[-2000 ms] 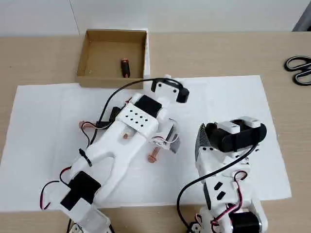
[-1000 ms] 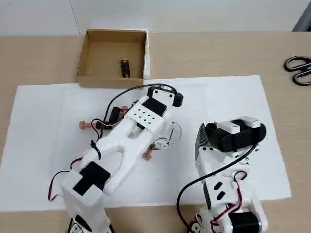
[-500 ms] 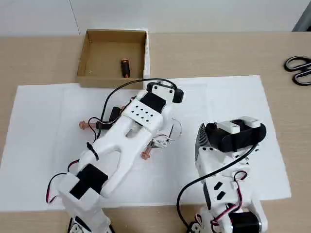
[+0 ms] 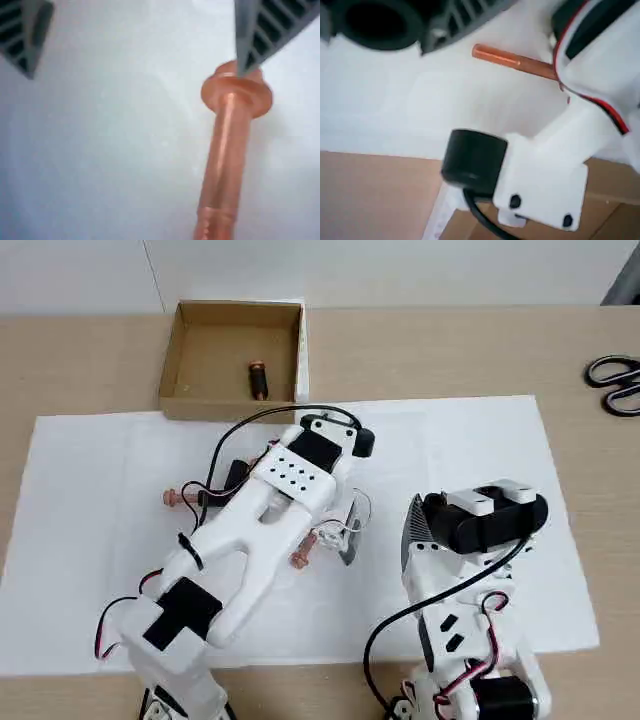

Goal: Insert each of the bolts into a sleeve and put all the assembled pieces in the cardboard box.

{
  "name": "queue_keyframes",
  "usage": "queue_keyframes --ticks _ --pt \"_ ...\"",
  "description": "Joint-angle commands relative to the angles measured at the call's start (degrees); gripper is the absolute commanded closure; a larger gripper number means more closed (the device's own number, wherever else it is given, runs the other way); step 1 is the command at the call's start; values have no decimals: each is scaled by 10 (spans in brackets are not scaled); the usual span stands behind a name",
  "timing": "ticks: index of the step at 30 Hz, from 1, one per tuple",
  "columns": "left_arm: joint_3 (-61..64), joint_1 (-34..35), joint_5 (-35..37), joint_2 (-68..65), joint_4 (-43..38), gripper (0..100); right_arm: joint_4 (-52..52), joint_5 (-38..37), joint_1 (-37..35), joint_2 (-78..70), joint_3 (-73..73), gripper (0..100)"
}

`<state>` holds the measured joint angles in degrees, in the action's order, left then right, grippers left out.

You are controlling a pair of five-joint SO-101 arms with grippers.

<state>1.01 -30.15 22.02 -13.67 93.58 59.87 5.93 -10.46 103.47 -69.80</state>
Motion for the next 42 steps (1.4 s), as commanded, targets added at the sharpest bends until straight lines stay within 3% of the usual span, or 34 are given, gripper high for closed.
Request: queue_keyframes --ticks 1,6,16,27,38,42 --pt "-12 5 -3 33 -25 736 -16 -3 4 6 4 995" --pt "26 21 -22 33 -72 736 -16 -3 4 6 4 995" --pt "39 27 -33 -14 -73 750 -16 -3 4 6 4 995" --pt "38 28 -34 -65 -74 998 -16 -3 4 6 4 995" --pt "38 25 -34 -62 -69 994 -16 -3 4 6 4 995" --pt "9 -8 -55 -41 -5 994 -16 -3 4 6 4 995"
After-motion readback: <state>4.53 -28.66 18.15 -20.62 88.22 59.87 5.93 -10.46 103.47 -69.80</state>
